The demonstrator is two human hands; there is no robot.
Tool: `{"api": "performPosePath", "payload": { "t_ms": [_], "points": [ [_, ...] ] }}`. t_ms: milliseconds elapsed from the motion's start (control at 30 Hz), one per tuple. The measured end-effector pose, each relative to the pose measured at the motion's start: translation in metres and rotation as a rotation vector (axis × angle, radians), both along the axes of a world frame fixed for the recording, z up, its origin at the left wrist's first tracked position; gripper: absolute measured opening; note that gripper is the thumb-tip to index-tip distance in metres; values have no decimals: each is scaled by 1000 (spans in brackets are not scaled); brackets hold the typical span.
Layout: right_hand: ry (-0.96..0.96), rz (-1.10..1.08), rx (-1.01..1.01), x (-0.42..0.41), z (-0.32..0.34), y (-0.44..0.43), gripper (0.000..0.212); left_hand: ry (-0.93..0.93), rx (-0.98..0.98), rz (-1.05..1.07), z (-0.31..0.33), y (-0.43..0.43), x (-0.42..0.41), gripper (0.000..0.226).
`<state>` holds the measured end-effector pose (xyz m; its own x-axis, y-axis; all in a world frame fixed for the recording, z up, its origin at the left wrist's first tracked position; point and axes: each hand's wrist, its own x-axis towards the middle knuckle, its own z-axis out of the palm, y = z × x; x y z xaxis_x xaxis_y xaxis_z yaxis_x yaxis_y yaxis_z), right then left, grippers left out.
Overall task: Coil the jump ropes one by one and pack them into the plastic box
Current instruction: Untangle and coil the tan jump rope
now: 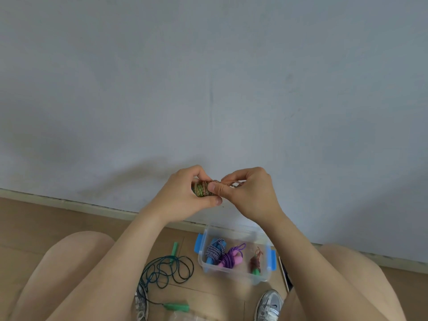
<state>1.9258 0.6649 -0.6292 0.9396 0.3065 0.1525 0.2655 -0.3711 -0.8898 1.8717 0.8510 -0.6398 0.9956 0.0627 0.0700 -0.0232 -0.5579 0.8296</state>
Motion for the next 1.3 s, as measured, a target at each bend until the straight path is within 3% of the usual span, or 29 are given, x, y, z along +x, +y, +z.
{"api": "performPosePath", "payload": {
  "t_ms": [167, 267, 433, 533, 700, 800, 967, 1100, 1300],
  "points": [
    [-65, 11, -36, -5, -3, 3, 24, -38, 112, 17, -3, 0, 1, 38],
    [-1, 41, 58, -4, 2, 4, 22, -34, 220, -47, -5, -1, -1, 40],
    [409, 49, 442, 8, 6, -1, 12, -9, -54, -119, 4, -8, -4, 40],
    [588, 118, 582, 13, 10, -2, 24, 12, -144, -109, 8, -8, -4, 38],
    [459, 279, 408, 18, 14, -5, 36, 30, -268, -90, 11, -5, -2, 25],
    [394, 311, 390, 18, 14, -3, 54, 2, -290, -75, 12, -2, 0, 19],
    [308, 302, 323, 15, 10, 6, 34, -2, -317, -98, 12, 0, 3, 22],
    [314, 195, 392, 10, 6, 13, 24, -95, -343, -11, 11, -3, 8, 18],
    [395, 327, 397, 0, 0, 26, 43, -184, -421, 97, 2, -9, 16, 22]
  ]
}}
